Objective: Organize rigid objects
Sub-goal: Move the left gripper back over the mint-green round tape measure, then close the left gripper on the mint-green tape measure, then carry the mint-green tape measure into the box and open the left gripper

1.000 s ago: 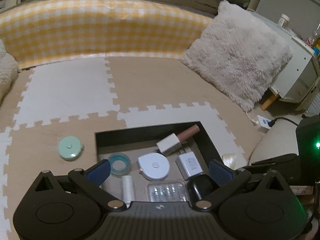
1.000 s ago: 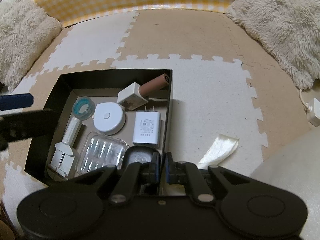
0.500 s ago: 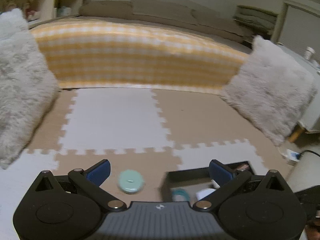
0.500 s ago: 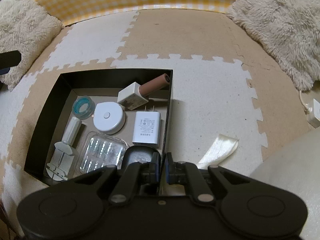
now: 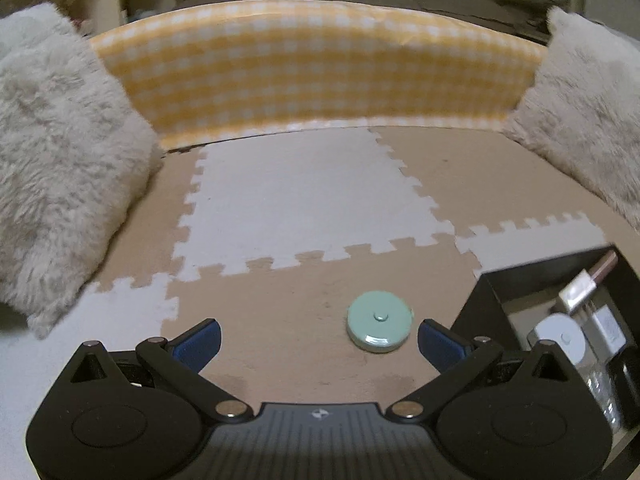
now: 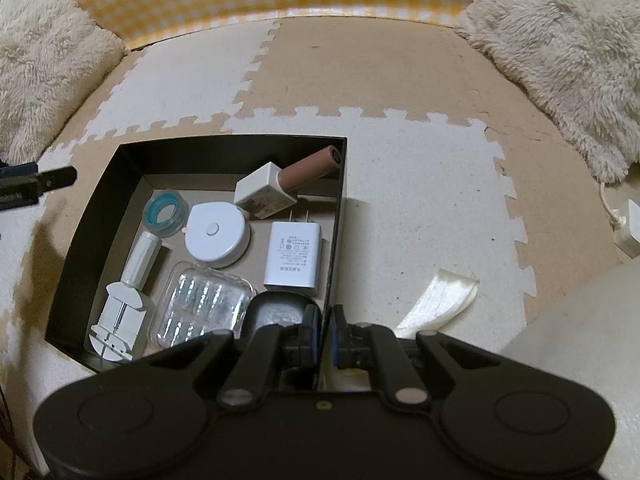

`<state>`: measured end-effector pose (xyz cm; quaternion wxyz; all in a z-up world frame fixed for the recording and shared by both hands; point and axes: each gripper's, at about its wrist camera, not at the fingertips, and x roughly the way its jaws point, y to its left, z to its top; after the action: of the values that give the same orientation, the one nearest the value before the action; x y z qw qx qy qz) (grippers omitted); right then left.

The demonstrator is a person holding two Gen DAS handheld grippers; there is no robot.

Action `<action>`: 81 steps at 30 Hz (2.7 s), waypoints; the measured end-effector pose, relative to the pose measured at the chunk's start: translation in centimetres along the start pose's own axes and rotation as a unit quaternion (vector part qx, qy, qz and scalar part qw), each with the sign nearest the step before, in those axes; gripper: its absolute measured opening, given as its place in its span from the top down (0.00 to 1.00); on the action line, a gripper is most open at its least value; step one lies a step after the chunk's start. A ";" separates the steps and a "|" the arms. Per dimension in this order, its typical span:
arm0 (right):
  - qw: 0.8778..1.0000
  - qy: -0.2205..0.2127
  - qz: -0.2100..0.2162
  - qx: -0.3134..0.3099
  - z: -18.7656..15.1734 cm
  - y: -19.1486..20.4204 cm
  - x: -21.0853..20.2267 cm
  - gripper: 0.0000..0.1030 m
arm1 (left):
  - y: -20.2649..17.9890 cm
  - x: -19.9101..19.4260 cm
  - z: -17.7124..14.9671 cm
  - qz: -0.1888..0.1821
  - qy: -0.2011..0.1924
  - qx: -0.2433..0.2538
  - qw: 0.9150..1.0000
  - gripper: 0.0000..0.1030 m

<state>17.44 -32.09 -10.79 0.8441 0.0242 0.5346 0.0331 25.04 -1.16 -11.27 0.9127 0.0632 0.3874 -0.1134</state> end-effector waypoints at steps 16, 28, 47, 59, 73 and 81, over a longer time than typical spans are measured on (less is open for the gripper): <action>1.000 0.000 0.002 0.000 0.1 0.1 0.2 0.93 | -2.1 4.5 -1.3 -0.060 0.005 0.057 0.997 0.45; 1.000 0.001 0.005 0.005 0.2 0.0 0.3 0.93 | -2.4 5.8 -0.8 -0.074 -0.005 0.041 0.996 0.51; 0.998 -0.025 0.022 0.048 0.8 -1.2 -0.1 0.94 | -1.8 0.5 1.4 -0.065 -0.034 -0.026 0.997 0.51; 0.999 -0.024 0.017 0.043 0.8 -1.1 -0.1 0.94 | -7.8 -3.1 2.1 -0.144 -0.039 0.032 0.988 0.51; 0.999 -0.023 0.018 0.039 0.7 -1.1 -0.1 0.94 | -11.1 -0.6 0.8 -0.136 -0.028 0.107 0.984 0.51; 0.999 -0.022 0.019 0.038 0.8 -1.0 -0.1 0.94 | -10.9 -1.0 1.0 -0.148 -0.025 0.100 0.984 0.33</action>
<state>18.19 -33.14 -10.46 0.8536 0.0675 0.5158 0.0281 22.24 -11.73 -10.19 0.8844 0.0930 0.3565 -0.2865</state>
